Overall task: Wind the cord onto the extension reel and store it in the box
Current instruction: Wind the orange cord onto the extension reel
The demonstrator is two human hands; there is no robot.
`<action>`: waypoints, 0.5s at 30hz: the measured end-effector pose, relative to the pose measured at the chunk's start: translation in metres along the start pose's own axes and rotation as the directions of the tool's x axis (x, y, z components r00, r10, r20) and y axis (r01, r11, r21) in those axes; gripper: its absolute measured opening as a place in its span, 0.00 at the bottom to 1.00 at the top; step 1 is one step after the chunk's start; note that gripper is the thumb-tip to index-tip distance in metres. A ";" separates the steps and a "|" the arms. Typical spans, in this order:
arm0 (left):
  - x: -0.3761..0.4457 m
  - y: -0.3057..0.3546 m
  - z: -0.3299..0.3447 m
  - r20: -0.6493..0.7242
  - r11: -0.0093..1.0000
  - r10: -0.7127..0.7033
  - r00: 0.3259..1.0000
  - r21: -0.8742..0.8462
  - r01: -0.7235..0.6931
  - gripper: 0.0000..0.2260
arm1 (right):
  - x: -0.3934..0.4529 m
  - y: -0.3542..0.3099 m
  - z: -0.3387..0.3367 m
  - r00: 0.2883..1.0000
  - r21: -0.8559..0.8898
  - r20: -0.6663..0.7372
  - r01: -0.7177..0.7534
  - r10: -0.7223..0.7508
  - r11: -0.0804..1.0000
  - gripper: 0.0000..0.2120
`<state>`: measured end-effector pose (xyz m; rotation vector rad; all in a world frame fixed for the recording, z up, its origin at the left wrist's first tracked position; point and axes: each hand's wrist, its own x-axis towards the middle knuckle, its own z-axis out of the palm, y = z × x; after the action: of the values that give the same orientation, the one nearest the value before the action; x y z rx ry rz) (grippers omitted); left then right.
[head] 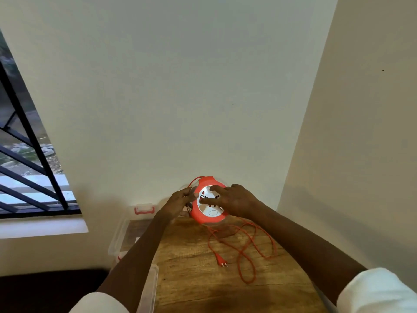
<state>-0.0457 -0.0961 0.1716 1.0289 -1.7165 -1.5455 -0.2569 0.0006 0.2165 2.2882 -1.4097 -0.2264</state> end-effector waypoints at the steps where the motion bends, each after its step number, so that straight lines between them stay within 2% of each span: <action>1: 0.000 -0.003 0.000 -0.009 1.000 0.002 1.000 0.001 -0.002 0.18 | -0.001 -0.001 0.000 1.000 -0.019 -0.015 0.027 -0.027 0.999 0.40; 4: 0.000 -0.009 0.005 -0.005 1.000 -0.011 1.000 -0.004 0.011 0.18 | 0.000 -0.004 0.009 0.992 -0.040 -0.069 0.105 -0.108 0.994 0.36; 7: -0.001 -0.011 0.010 -0.017 0.999 -0.024 1.000 -0.030 0.024 0.20 | 0.000 -0.005 0.020 0.991 -0.136 -0.085 0.095 -0.107 0.986 0.35; 10: -0.006 -0.019 0.020 -0.034 0.985 -0.060 0.998 -0.163 0.054 0.21 | 0.005 -0.002 0.024 0.998 -0.149 0.008 0.061 -0.060 0.987 0.33; 13: -0.014 -0.030 0.038 -0.072 0.920 -0.091 0.993 -0.388 0.056 0.21 | 0.014 -0.007 0.018 0.987 -0.004 0.027 -0.158 0.158 0.987 0.29; 15: -0.018 -0.034 0.054 -0.137 0.848 -0.098 0.986 -0.530 0.011 0.23 | 0.020 -0.017 0.013 0.914 0.189 0.012 -0.399 0.404 0.897 0.29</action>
<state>-0.0768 -0.0532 0.1320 0.8827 -1.0607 -1.7797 -0.2384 -0.0141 0.1989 2.0637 -1.9191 0.0713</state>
